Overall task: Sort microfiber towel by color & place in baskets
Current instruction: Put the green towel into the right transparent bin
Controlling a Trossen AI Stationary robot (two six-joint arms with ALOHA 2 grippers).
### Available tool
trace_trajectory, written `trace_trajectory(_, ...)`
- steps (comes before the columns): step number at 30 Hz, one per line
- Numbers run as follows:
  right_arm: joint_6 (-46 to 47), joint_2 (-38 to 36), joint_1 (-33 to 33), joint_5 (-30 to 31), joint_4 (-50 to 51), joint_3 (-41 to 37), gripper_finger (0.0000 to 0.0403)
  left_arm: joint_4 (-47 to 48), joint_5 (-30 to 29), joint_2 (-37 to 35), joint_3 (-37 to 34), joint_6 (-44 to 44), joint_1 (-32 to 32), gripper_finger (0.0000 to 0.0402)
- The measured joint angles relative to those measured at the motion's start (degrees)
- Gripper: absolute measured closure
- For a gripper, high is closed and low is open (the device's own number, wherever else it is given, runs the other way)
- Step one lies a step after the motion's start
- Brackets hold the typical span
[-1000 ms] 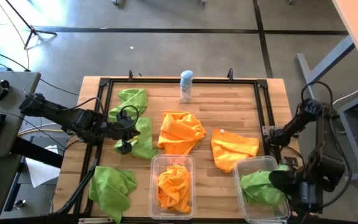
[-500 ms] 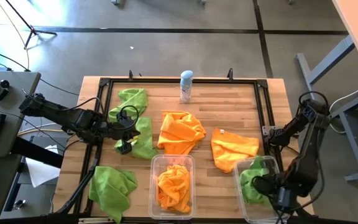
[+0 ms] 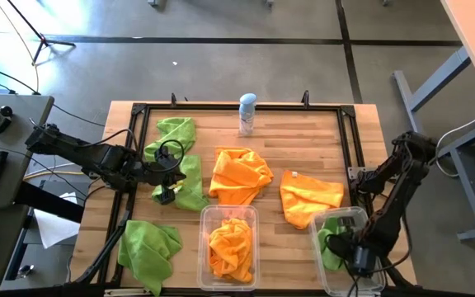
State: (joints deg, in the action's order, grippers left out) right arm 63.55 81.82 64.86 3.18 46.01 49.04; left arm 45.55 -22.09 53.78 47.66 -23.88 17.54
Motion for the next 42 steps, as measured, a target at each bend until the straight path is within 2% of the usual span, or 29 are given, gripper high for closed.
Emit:
trace_trajectory(6, 2.47, 0.00, 0.00, -2.73, -0.40, -0.67, 0.0301, -0.01, 0.00, 0.00, 0.00, -0.02, 0.00, 0.0401)
trace_trajectory(13, 2.15, 0.00, 0.00, -2.27, 3.97, 4.29, 0.0236, 0.02, 0.00, 0.00, 0.00, 0.00, 0.00, 0.0401)
trace_trajectory(17, 2.02, -0.01, 0.00, -2.27, 11.22, 9.86, 0.0210, 0.02, 0.00, 0.00, 0.00, 0.00, 0.00, 0.0401)
trace_trajectory(21, 2.32, -0.02, 0.00, -2.05, 22.06, 17.28, 0.0202, -0.54, 0.00, 0.00, 0.00, -0.09, 0.00, 0.0401)
trace_trajectory(25, 4.92, -0.04, 0.04, 4.00, 30.76, 24.47, 0.0203, -1.93, 0.00, 0.00, -0.02, -0.04, 0.00, 0.0401)
trace_trajectory(28, 6.09, -0.04, 0.00, 12.91, 34.70, 28.88, 0.0204, -3.52, -0.01, 0.00, -0.02, -0.02, 0.00, 0.0401)
trace_trajectory(32, 6.50, -0.04, -0.09, 26.74, 36.88, 32.93, 0.0226, -5.54, -0.03, 0.00, -0.02, -0.02, 0.00, 0.0401)
trace_trajectory(36, 16.29, -0.06, -1.79, 39.85, 42.07, 33.84, 0.0283, -6.56, -0.96, 0.00, -0.02, 0.02, 0.00, 0.0401)
trace_trajectory(38, 21.52, -0.07, -3.27, 43.07, 44.19, 33.05, 0.0321, -6.48, -1.14, 0.02, -0.02, 0.02, 0.00, 0.0402)
trace_trajectory(40, 22.87, -0.29, -5.24, 44.41, 44.01, 31.42, 0.0365, -6.49, -1.24, 0.02, -0.02, 0.06, -0.02, 0.0401)
trace_trajectory(42, 23.55, -0.58, -7.40, 45.25, 44.02, 29.63, 0.0393, -6.48, -2.18, 0.06, -0.02, 0.70, 0.00, 0.0402)
